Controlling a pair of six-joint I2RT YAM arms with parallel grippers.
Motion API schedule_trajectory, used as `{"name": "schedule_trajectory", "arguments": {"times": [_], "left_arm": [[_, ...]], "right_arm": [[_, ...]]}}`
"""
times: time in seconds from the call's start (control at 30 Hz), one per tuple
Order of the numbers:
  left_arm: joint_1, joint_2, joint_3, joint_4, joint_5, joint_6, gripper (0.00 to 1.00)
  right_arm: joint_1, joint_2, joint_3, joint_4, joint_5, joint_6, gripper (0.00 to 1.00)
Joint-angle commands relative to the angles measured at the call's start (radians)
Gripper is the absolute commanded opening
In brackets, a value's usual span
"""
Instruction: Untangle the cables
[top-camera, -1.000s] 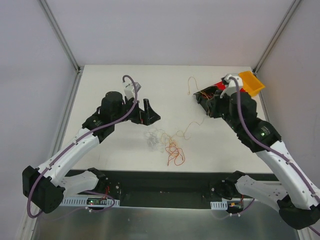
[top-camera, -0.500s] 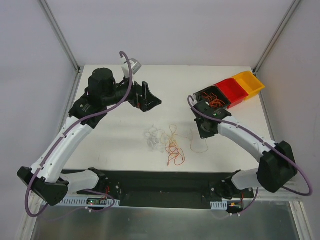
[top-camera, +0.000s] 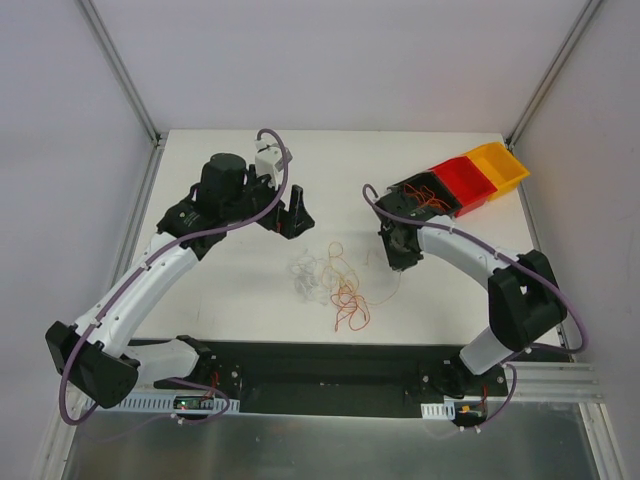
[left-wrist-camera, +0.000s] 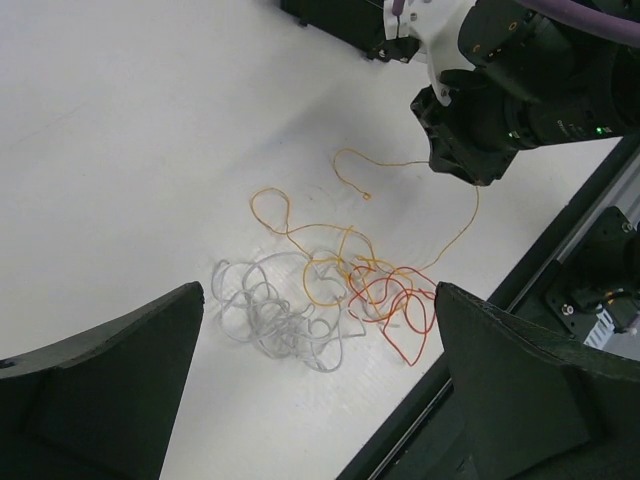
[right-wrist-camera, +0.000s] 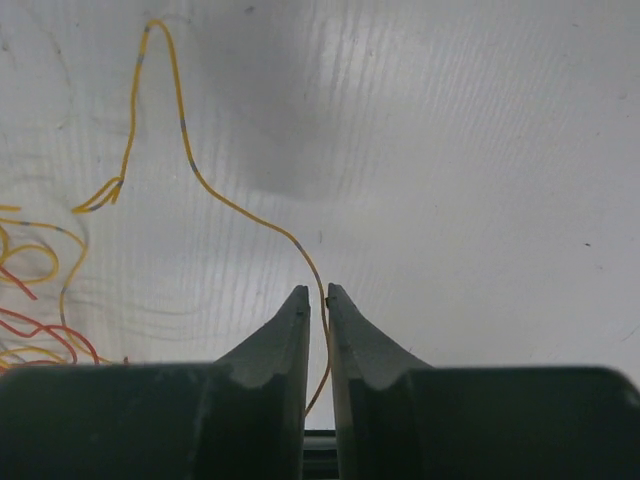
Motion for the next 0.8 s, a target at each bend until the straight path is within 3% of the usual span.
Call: {"name": "schedule_trajectory", "arguments": {"times": [0.0,0.2,0.3,0.4,0.57,0.77], "left_arm": [[0.009,-0.044,0.001,0.022,-0.048,0.035,0.99],[0.009,-0.028,0.004,0.022,-0.019,0.018,0.99],[0.009,-0.025,0.004,0.022,-0.015,0.014,0.99],[0.009,-0.018,0.004,0.022,-0.013,0.012,0.99],[0.009,-0.002,0.001,0.023,-0.016,0.014,0.99],[0.009,0.007,0.001,0.025,-0.004,0.009,0.99]], "right_arm": [[-0.027,0.035,0.04,-0.003,0.01,-0.008,0.19],[-0.025,-0.034,0.06,-0.046,0.062,-0.046,0.57],[0.004,-0.077,0.051,0.037,-0.027,-0.072,0.69],[0.037,-0.05,0.051,0.141,-0.186,-0.092,0.71],[0.041,0.056,0.127,0.192,-0.139,-0.086,0.66],[0.041,0.182,0.215,0.224,-0.177,-0.061,0.71]]}}
